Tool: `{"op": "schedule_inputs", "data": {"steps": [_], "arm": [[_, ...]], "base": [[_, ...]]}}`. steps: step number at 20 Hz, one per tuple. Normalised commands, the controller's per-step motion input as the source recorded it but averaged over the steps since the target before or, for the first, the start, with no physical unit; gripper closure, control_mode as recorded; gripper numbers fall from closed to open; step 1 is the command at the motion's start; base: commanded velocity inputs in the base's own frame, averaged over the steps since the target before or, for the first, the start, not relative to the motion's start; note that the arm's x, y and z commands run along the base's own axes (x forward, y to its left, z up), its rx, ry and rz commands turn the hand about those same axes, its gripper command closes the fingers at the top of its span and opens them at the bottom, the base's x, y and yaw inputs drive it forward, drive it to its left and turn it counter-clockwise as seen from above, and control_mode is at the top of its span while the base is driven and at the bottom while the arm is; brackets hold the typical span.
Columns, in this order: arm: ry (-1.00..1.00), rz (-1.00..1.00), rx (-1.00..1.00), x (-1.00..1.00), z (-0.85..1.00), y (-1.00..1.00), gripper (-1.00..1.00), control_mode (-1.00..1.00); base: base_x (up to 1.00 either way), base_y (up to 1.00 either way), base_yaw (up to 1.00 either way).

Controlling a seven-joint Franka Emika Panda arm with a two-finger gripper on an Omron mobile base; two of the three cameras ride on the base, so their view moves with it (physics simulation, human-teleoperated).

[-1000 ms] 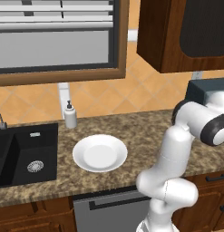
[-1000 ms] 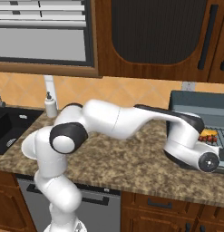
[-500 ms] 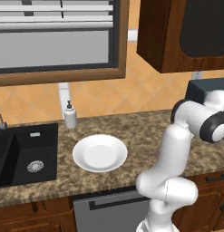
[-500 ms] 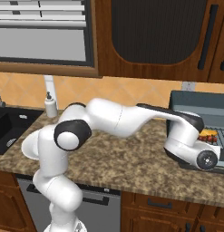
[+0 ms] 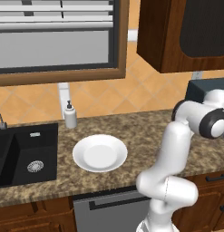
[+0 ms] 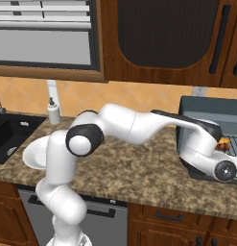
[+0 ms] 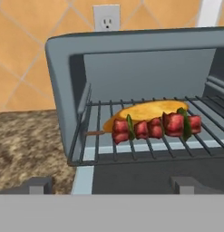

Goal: Pick up the kebab skewer and baguette bread, and place them inside the toaster oven. Close the toaster oven door and start by setting the timer.

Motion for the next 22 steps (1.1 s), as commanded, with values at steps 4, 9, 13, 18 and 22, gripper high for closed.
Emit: {"op": "schedule_inputs", "data": {"steps": [4,9,13,18,22], "arm": [[0.00,0.00,0.03,0.07,0.00,-0.22,-1.00,-1.00],[0.00,0.01,0.00,0.35,0.00,-0.02,-1.00,-1.00],[0.00,0.01,0.00,0.29,-0.08,0.00,-1.00,-1.00],[0.00,0.00,-0.09,0.01,-0.19,-0.09,-1.00,-1.00],[0.00,0.00,-0.17,0.00,-0.24,-0.08,-1.00,-1.00]], "base": [[0.00,0.00,0.00],[0.00,0.00,0.00],[0.00,0.00,0.00],[0.00,0.00,0.00],[0.00,0.00,0.00]]}}
